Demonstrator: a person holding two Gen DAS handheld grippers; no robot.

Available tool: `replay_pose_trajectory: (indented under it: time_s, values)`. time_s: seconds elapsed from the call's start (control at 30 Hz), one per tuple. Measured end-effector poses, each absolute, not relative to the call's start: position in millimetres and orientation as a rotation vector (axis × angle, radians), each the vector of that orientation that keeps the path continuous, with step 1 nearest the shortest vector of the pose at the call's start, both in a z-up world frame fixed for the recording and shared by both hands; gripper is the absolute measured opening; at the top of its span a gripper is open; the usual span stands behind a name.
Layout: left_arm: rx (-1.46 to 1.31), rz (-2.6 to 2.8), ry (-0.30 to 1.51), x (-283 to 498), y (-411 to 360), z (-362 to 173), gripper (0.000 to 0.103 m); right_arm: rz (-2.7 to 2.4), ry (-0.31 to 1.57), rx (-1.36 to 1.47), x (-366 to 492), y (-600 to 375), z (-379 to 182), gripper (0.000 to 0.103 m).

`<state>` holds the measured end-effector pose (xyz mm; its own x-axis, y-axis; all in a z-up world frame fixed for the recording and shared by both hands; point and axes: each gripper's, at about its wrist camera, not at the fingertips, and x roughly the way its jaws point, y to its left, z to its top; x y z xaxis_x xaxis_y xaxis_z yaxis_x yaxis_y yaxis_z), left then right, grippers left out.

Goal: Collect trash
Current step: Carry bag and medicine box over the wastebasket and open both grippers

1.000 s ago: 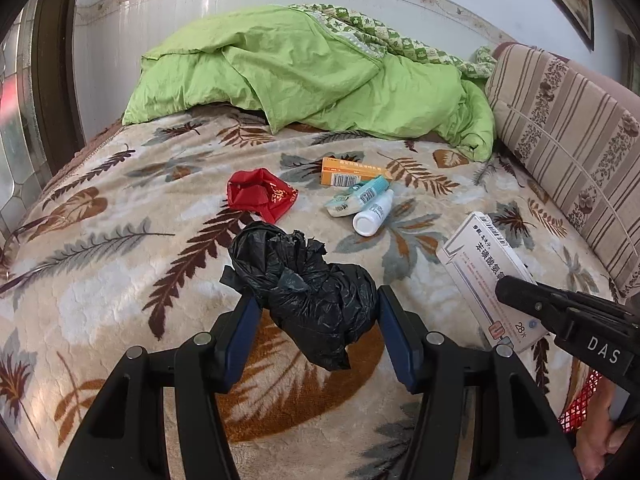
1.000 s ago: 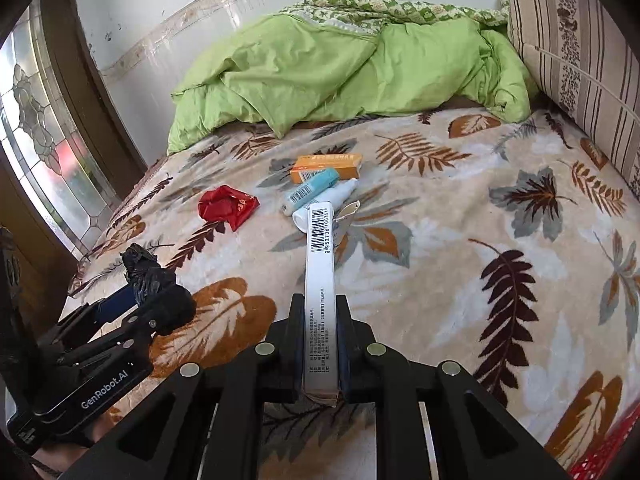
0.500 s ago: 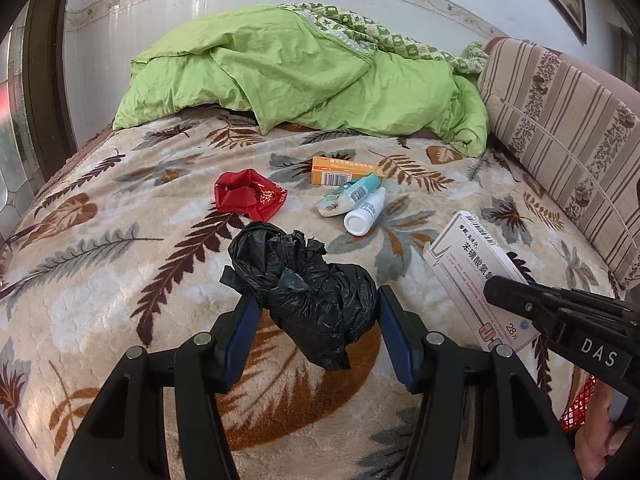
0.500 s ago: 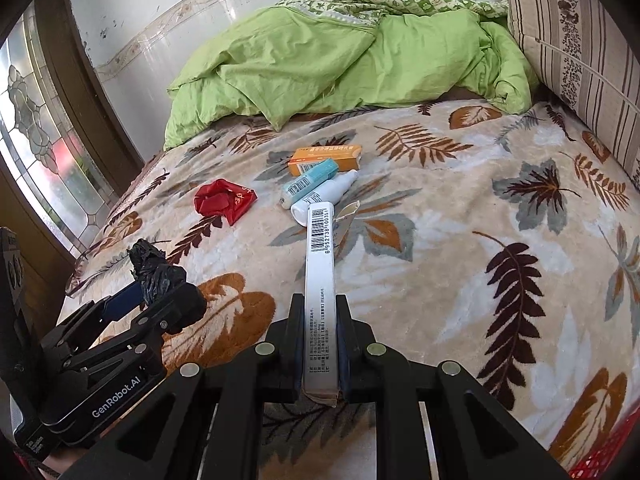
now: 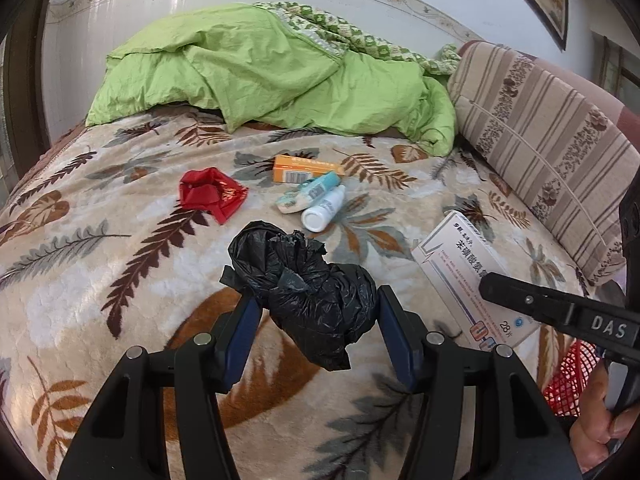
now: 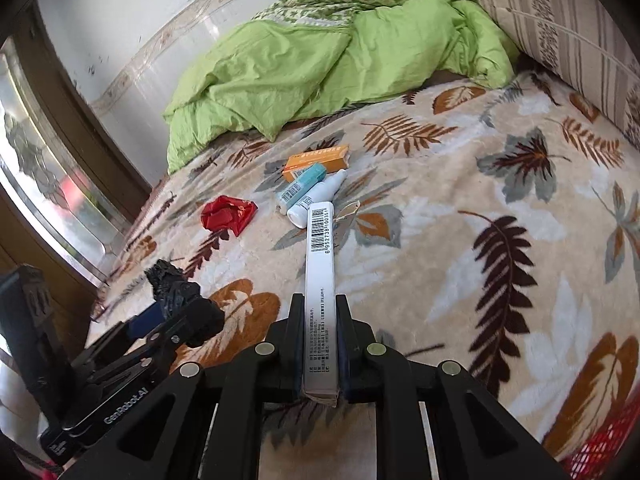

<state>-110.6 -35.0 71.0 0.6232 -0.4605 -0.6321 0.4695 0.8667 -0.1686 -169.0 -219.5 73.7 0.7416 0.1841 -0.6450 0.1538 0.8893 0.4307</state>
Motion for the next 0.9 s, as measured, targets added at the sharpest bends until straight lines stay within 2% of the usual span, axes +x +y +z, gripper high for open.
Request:
replay_pose_trajectory:
  time_s: [0.47,0.9]
  values:
    - [0.111,-0.884,0.689,-192.7,-143.4,114.9,0.057,-0.179,0.653,0.624,-317.5,-316.6,110.6,0.014]
    - [0.274,-1.270,0.781,-288.2,-281.7,118.0,0.057,-0.518,0.620,0.735,-470.6,-407.7,100.7,0.014]
